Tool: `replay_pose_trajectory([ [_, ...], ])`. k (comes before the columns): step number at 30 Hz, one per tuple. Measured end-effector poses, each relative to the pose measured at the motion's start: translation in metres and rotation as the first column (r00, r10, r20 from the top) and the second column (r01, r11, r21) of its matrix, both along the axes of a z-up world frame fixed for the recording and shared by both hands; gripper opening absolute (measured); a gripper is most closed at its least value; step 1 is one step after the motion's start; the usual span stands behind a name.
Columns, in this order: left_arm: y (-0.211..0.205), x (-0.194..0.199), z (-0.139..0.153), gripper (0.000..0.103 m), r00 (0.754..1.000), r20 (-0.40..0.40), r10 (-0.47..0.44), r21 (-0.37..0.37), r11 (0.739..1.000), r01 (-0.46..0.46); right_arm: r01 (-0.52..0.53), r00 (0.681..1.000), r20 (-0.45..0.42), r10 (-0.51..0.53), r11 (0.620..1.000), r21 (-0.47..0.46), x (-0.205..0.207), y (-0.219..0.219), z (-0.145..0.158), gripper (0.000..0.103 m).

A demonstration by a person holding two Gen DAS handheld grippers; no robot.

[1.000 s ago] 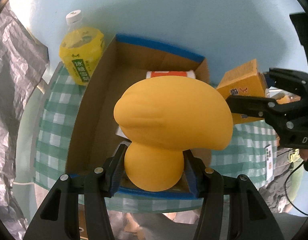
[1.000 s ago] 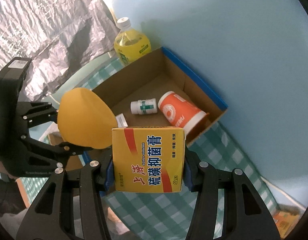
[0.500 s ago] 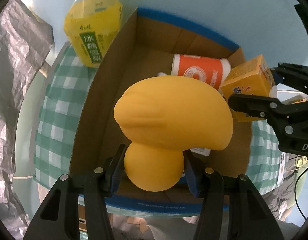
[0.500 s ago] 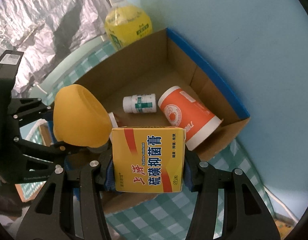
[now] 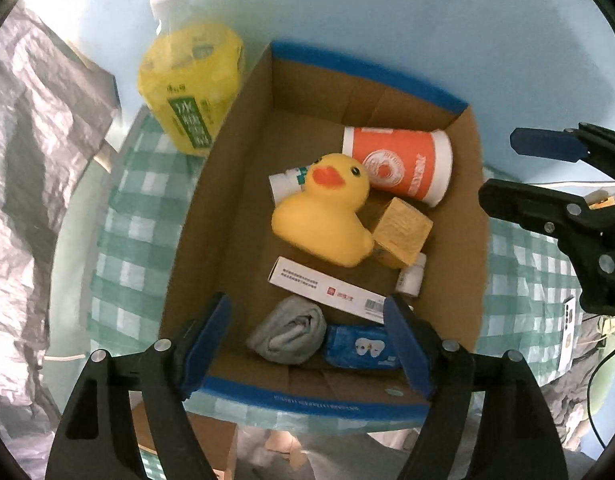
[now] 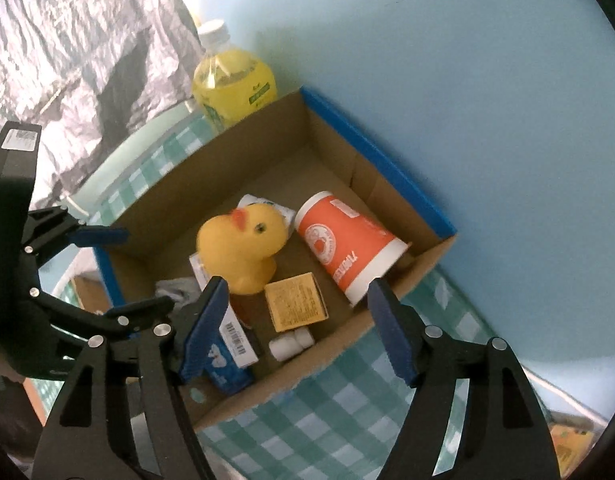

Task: Organize objects

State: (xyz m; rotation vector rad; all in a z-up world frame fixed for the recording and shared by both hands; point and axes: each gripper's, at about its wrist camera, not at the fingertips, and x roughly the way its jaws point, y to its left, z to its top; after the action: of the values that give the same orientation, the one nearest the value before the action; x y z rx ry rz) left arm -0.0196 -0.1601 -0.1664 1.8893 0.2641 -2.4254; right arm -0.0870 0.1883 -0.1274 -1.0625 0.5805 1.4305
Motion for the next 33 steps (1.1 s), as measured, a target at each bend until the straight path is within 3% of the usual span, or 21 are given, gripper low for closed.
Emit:
replay_pose_trajectory([
  [6,0.009,0.011,0.036,0.088,0.998,-0.053,-0.021,0.011,1.0,0.021,0.01,1.0,-0.009,-0.01,0.999,0.052,0.001,-0.021,0.026,0.079],
  [14,0.016,0.025,0.077,0.088,0.992,-0.126,0.002,0.069,0.998,0.007,0.033,0.998,-0.054,-0.026,0.991,0.129,0.003,-0.046,0.058,0.08],
  [22,0.03,0.035,0.108,0.09,0.986,-0.157,-0.061,0.032,0.997,0.067,0.043,0.998,-0.06,-0.033,0.983,0.176,0.003,-0.072,0.08,0.083],
  [33,0.052,0.044,0.129,0.093,0.977,-0.178,-0.114,0.013,0.993,0.118,0.042,0.999,-0.039,-0.035,0.98,0.196,0.004,-0.103,0.093,0.083],
])
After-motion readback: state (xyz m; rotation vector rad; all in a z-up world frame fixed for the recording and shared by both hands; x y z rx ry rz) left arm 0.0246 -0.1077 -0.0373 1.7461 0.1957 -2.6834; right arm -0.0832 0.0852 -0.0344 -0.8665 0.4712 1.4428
